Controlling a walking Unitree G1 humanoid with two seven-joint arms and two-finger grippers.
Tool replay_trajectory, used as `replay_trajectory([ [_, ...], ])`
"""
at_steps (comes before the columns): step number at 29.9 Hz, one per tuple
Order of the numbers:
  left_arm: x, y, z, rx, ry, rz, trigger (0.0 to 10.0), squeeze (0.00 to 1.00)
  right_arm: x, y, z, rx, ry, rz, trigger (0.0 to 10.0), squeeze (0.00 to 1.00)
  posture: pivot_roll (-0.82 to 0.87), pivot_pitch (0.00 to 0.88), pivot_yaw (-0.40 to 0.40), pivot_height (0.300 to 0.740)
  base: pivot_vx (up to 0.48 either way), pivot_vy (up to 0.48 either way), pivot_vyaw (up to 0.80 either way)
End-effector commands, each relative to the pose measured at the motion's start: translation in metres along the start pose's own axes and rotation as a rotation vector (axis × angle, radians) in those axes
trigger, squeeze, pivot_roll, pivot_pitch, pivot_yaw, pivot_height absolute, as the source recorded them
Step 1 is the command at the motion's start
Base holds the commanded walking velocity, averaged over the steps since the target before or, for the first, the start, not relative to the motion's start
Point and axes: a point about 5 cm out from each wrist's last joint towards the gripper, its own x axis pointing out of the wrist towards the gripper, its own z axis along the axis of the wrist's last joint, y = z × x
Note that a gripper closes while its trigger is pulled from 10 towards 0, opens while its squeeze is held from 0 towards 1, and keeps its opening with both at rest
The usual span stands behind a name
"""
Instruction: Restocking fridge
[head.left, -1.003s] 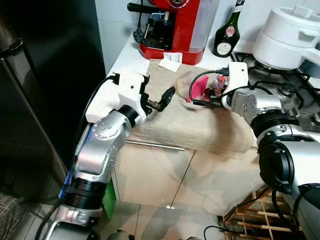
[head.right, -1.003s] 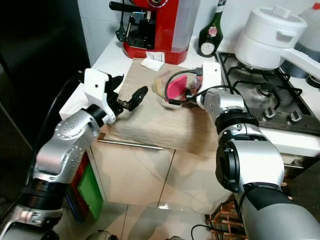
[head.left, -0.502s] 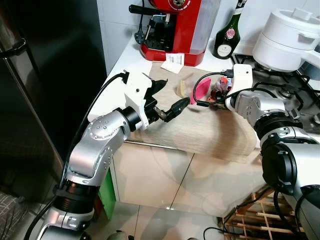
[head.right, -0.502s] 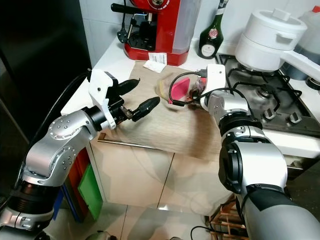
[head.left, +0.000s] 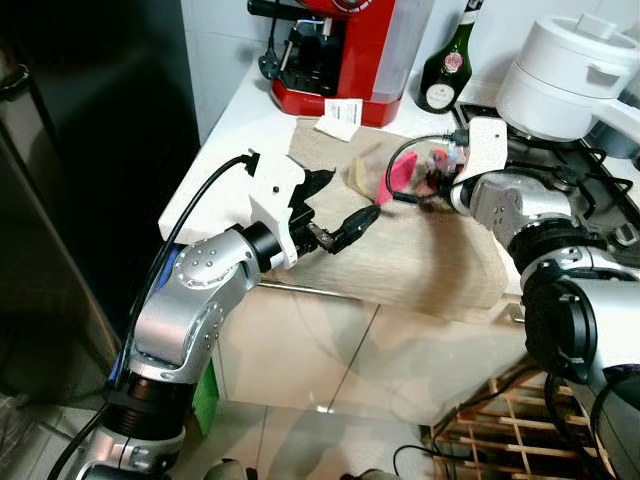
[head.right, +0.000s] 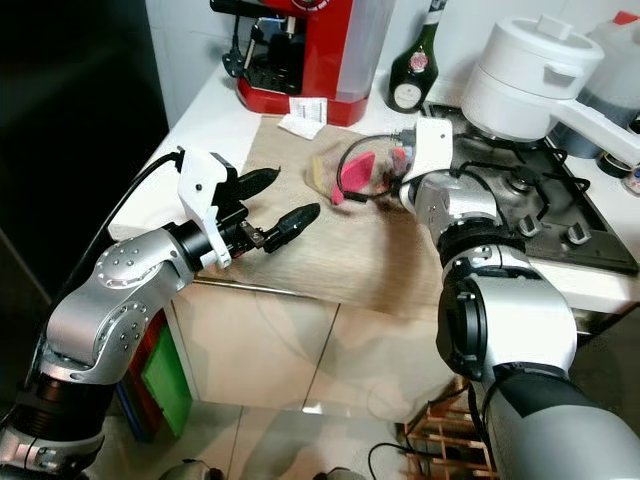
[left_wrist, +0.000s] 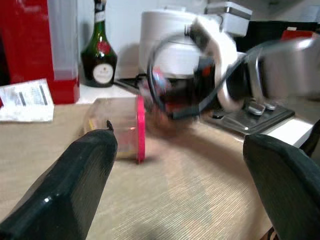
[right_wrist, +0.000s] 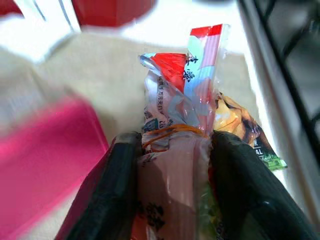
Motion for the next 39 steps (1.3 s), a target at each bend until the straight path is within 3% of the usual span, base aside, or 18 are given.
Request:
replay_trajectory([
  [1,0.002,-0.002,0.004,0.01,-0.012,0.006,10.0,0.0,-0.005,0.0,0.031,-0.009,-0.131,0.006,0.0,0.0,0.05,0.0,-0.151,0.74,0.0,0.0,0.0],
  [3,0.002,-0.004,0.002,0.002,-0.009,0.004,10.0,0.0,-0.009,0.006,0.051,-0.024,-0.226,0.023,0.0,0.0,0.04,0.0,-0.143,0.74,0.0,0.0,0.0],
  [33,0.002,-0.004,0.002,0.002,-0.009,0.004,10.0,0.0,-0.009,0.006,0.051,-0.024,-0.226,0.023,0.0,0.0,0.04,0.0,-0.143,0.74,0.0,0.0,0.0],
  [34,0.002,-0.006,0.001,-0.002,-0.007,0.002,10.0,0.0,-0.012,0.009,0.06,-0.04,-0.277,0.027,0.0,0.0,0.04,0.0,-0.14,0.74,0.0,0.0,0.0],
  [35,0.003,-0.003,-0.001,-0.005,-0.046,0.089,10.0,0.0,-0.021,0.003,0.051,-0.157,-0.479,-0.068,0.0,0.0,0.03,0.0,-0.071,0.74,0.0,0.0,0.0],
  [37,0.005,0.0,-0.004,-0.013,-0.092,0.198,10.0,0.0,-0.045,0.005,0.033,-0.269,-0.723,-0.145,0.0,0.0,0.03,0.0,-0.071,0.74,0.0,0.0,0.0],
  [39,0.005,0.0,-0.005,-0.016,-0.101,0.22,10.0,0.0,-0.051,0.007,0.029,-0.285,-0.766,-0.152,0.0,0.0,0.02,0.0,-0.088,0.74,0.0,0.0,0.0],
])
